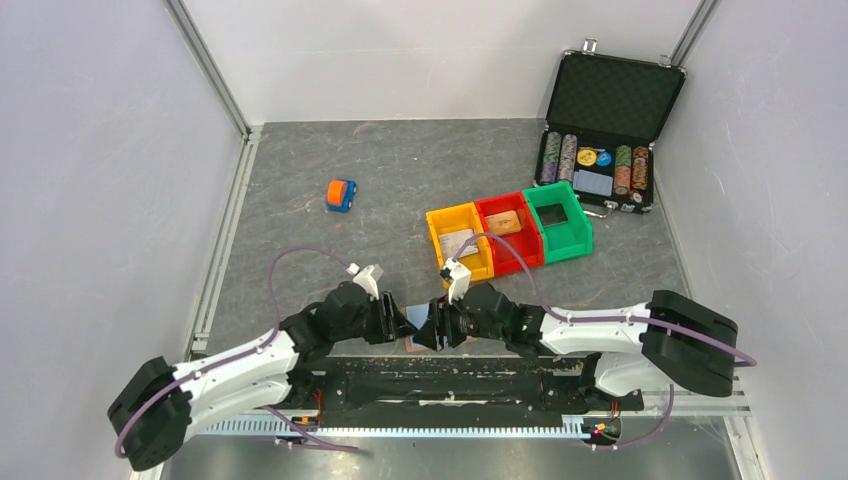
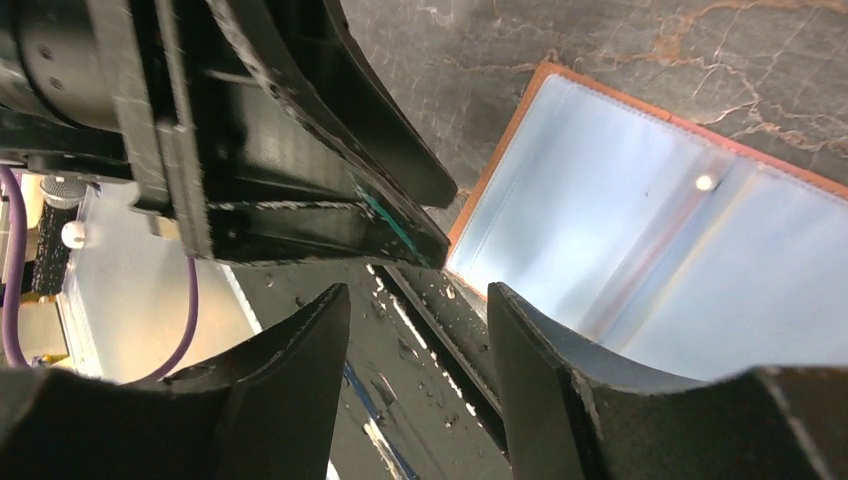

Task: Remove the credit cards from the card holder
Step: Remove the credit card from the card holder.

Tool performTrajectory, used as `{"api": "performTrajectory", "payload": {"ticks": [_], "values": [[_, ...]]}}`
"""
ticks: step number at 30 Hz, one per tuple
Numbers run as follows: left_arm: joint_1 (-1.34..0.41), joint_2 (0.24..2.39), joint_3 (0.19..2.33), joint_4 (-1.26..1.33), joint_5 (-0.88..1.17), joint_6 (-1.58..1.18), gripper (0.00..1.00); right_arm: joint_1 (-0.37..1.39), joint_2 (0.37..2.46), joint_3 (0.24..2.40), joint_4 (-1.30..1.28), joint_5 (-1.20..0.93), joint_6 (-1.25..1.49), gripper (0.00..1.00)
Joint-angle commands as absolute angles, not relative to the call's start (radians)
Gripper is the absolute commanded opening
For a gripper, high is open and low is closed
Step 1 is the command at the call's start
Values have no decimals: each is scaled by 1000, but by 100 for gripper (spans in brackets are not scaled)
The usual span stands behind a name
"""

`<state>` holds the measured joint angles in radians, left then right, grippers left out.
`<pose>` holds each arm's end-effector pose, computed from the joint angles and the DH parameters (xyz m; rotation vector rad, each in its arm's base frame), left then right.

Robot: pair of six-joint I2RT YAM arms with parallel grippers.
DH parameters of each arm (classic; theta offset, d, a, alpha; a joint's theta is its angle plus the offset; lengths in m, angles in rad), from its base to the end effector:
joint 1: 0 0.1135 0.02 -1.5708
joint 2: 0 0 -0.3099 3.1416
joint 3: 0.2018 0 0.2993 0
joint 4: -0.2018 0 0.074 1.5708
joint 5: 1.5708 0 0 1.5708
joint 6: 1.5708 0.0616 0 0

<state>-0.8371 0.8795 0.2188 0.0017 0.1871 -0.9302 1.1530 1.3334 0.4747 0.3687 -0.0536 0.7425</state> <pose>0.1235 -0.1541 0.1373 -0.0014 2.4839 -1.0883 0.1202 0.2789 0.1682 -0.5042 2.2410 1.1550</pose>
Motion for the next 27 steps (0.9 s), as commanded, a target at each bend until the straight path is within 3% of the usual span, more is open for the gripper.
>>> {"api": "performTrajectory", "payload": {"ticks": [1, 6, 12, 18, 27], "values": [[-836, 774, 256, -90, 111, -1007, 54, 1151, 1329, 509, 412, -90, 729, 55], [-836, 752, 285, -127, 97, -991, 56, 1134, 1265, 510, 240, 58, 707, 54], [-836, 849, 294, -7, 183, -962, 38, 1105, 1196, 497, 80, 210, 714, 61], [-836, 1009, 327, 84, 258, -915, 30, 1077, 1183, 460, 74, 230, 725, 65], [-836, 1117, 293, 132, 253, -908, 28, 1065, 1234, 436, 105, 211, 730, 64]]}}
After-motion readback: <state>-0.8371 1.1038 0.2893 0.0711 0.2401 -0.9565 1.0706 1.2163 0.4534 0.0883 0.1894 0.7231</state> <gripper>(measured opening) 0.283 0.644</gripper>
